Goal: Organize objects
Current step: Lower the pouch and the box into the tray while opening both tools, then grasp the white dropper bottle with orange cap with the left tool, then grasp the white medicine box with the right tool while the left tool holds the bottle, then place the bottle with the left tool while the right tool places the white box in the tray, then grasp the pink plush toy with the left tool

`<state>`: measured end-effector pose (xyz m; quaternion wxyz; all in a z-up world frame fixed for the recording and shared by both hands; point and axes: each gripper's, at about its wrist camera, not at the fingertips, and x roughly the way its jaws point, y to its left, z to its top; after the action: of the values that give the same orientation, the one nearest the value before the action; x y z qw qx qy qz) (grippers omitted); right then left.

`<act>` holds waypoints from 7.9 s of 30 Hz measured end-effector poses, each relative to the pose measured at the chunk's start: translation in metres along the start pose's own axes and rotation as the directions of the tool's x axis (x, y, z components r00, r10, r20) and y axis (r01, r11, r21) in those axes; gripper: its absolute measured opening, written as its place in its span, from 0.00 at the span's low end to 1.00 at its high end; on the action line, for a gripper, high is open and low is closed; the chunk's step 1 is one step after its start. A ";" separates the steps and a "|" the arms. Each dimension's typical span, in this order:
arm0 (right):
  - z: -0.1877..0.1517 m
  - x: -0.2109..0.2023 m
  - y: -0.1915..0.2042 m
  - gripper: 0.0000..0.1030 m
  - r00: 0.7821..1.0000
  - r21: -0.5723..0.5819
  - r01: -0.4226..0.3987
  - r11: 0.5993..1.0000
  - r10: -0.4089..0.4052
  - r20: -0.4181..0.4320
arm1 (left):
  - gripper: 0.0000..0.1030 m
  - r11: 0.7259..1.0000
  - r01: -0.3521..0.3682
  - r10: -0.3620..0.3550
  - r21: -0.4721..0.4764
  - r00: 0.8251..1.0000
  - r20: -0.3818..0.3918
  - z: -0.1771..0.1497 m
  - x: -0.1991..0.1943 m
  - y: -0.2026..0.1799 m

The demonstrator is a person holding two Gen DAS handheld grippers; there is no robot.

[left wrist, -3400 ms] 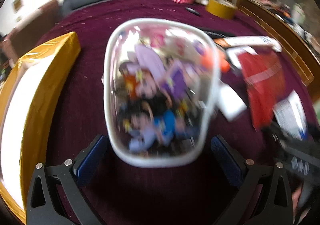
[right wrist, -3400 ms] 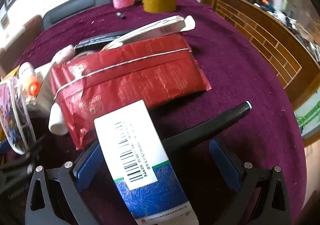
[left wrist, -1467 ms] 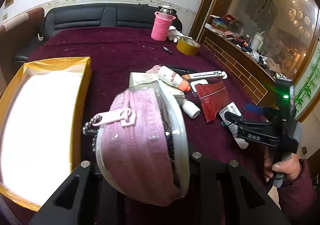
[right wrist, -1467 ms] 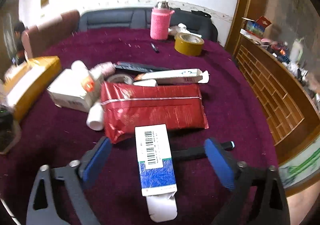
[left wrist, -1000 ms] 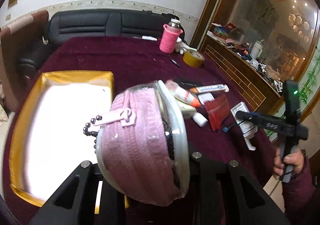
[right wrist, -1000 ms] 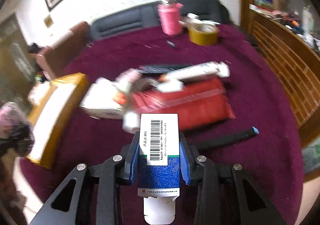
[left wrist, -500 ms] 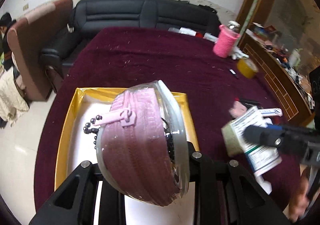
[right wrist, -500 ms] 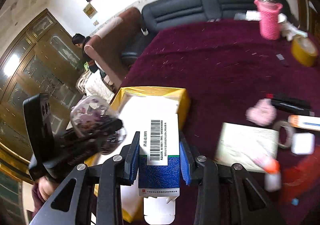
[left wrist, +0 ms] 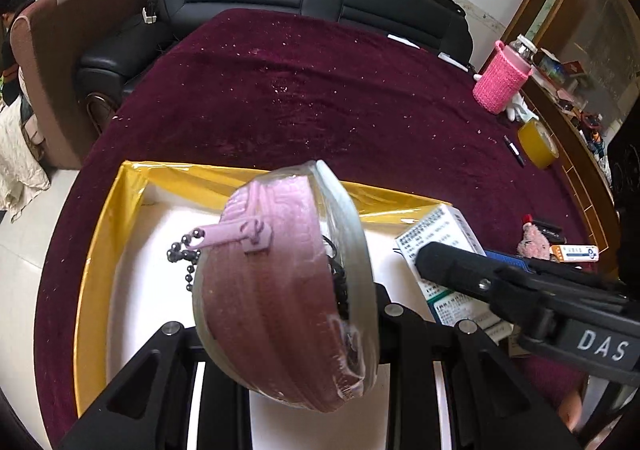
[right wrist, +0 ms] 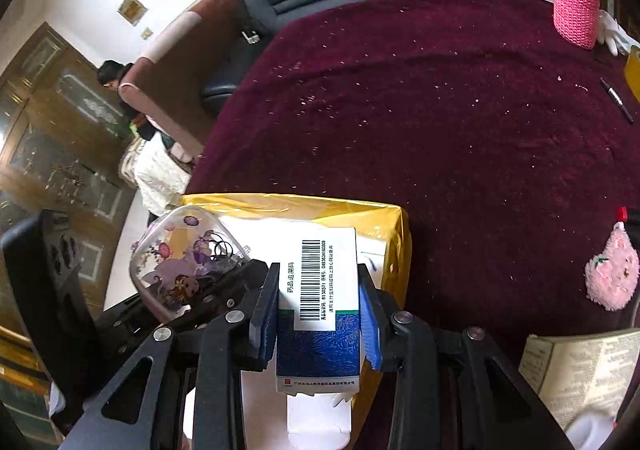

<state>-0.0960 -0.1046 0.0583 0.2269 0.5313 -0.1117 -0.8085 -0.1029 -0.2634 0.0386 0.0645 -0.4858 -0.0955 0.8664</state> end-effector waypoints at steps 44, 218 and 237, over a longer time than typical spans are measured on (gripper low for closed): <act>-0.106 -0.189 -0.117 0.81 0.924 0.054 0.138 0.989 -0.148 0.353 | 0.85 0.986 0.165 -0.159 -0.033 0.976 0.152 -0.072 -0.129 -0.064; -0.147 -0.109 0.089 0.91 0.894 -0.528 0.438 0.727 -0.291 0.342 | 0.84 0.977 0.066 -0.015 -0.204 0.970 0.242 -0.133 -0.172 0.012; -0.161 -0.181 -0.020 0.92 0.851 -0.348 0.490 0.799 -0.351 0.392 | 0.84 0.997 0.074 -0.073 -0.003 0.987 0.146 -0.132 -0.142 -0.121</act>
<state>0.1057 0.0099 0.1299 0.1320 0.3455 0.1603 -0.9152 0.0859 -0.1607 0.1164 0.0873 -0.4177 -0.1212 0.8962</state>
